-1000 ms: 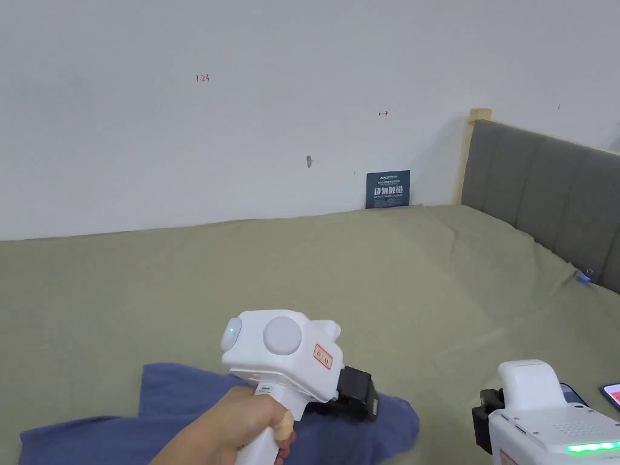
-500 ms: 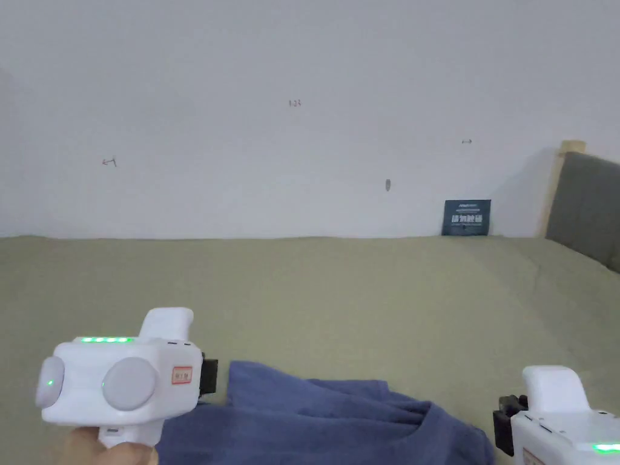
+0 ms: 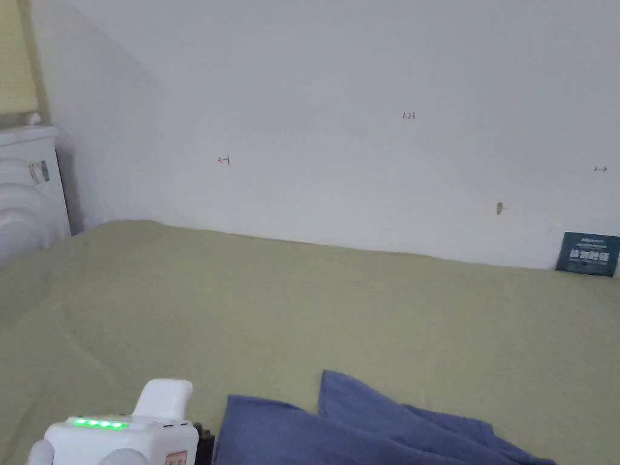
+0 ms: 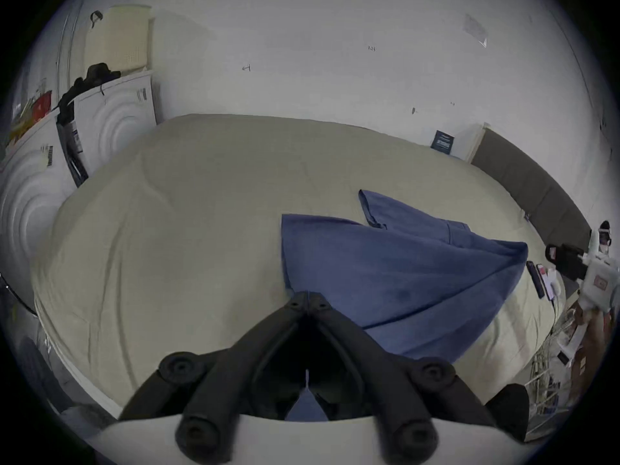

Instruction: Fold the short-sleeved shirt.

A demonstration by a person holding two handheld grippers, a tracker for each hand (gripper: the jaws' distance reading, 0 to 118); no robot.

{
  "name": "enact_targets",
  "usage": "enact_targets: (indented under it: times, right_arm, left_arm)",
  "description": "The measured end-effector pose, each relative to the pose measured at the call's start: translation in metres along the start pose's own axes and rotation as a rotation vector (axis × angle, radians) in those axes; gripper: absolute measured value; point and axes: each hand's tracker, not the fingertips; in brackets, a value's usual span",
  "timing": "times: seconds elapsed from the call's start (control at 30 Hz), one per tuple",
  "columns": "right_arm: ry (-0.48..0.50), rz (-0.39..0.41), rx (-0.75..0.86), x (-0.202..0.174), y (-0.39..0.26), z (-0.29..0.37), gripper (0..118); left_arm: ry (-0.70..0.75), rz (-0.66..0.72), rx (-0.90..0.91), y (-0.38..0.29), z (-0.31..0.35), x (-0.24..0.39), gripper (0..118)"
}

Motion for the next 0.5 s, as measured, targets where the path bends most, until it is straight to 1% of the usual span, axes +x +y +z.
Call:
enact_targets:
  times: [0.07, 0.17, 0.3, 0.33, 0.37, 0.43, 0.47, 0.5]
  right_arm:
    - [-0.001, -0.011, 0.018, 0.001, 0.003, -0.003, 2]
    - [-0.008, -0.018, 0.029, 0.004, 0.008, -0.01, 2]
    - [-0.015, -0.011, 0.028, 0.008, 0.01, -0.016, 2]
    - [-0.015, -0.007, 0.031, 0.009, 0.01, -0.016, 2]
    - [-0.013, 0.0, 0.028, 0.011, 0.01, -0.017, 2]
    - [-0.014, 0.007, 0.019, 0.013, 0.011, -0.018, 2]
    - [-0.01, 0.009, 0.015, 0.015, 0.012, -0.019, 2]
    - [-0.009, 0.014, 0.011, 0.015, 0.012, -0.02, 2]
  left_arm:
    - [0.012, -0.008, 0.006, 0.018, -0.012, 0.004, 0]
    - [0.013, -0.046, 0.001, 0.057, -0.047, 0.002, 0]
    - [-0.017, -0.056, -0.161, 0.102, -0.103, -0.004, 0]
    - [-0.003, -0.045, -0.185, 0.11, -0.117, -0.005, 0]
    - [-0.015, -0.062, -0.234, 0.115, -0.123, -0.001, 0]
    - [-0.018, -0.026, -0.321, 0.125, -0.148, -0.004, 0]
    - [-0.021, 0.003, -0.378, 0.129, -0.16, -0.006, 6]
    - [-0.016, 0.043, -0.403, 0.129, -0.16, -0.002, 22]
